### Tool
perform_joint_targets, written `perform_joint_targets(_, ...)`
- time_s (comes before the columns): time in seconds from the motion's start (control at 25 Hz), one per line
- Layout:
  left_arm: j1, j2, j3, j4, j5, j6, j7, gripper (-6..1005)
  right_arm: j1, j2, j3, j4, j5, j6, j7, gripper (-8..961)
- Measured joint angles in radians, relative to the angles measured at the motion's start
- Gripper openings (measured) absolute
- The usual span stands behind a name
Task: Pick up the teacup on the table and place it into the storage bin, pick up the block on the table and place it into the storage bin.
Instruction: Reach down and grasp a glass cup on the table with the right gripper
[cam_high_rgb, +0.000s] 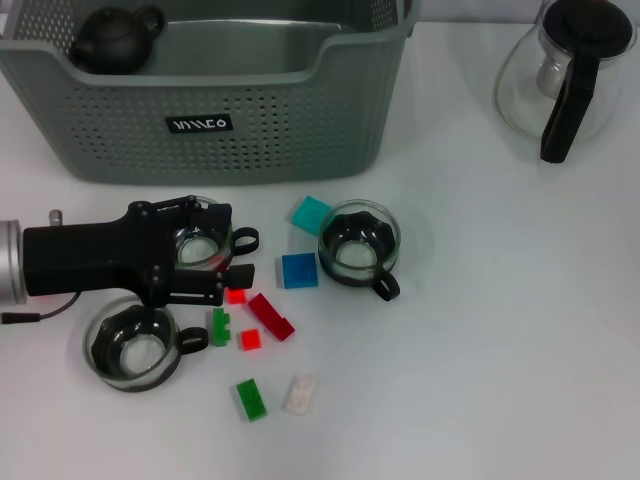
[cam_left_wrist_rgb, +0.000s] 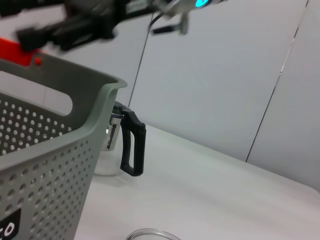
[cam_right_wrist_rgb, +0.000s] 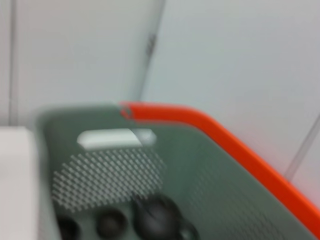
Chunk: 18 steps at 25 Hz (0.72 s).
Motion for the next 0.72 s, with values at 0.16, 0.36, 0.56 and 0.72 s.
perform_joint_targets(0.16, 0.006, 0.000, 0.000, 0.002, -0.002, 0.000, 0.000, 909, -0.095, -0.002, 0.070, -0.212, 0.067, -0.248, 0.008, 819)
perform_joint_targets(0.36, 0.011, 0.001, 0.000, 0.004, -0.003, 0.000, 0.001, 910, -0.203, -0.004, 0.120, -0.435, 0.092, -0.632, 0.027, 816)
perform_joint_targets(0.56, 0.013, 0.002, -0.002, 0.005, -0.003, -0.001, 0.005, 910, -0.258, 0.000, 0.112, -0.527, 0.019, -0.833, 0.082, 813)
perform_joint_targets(0.72, 0.019, 0.003, -0.003, 0.006, -0.003, 0.000, 0.030, 910, -0.264, 0.002, 0.061, -0.522, -0.054, -0.898, 0.137, 810)
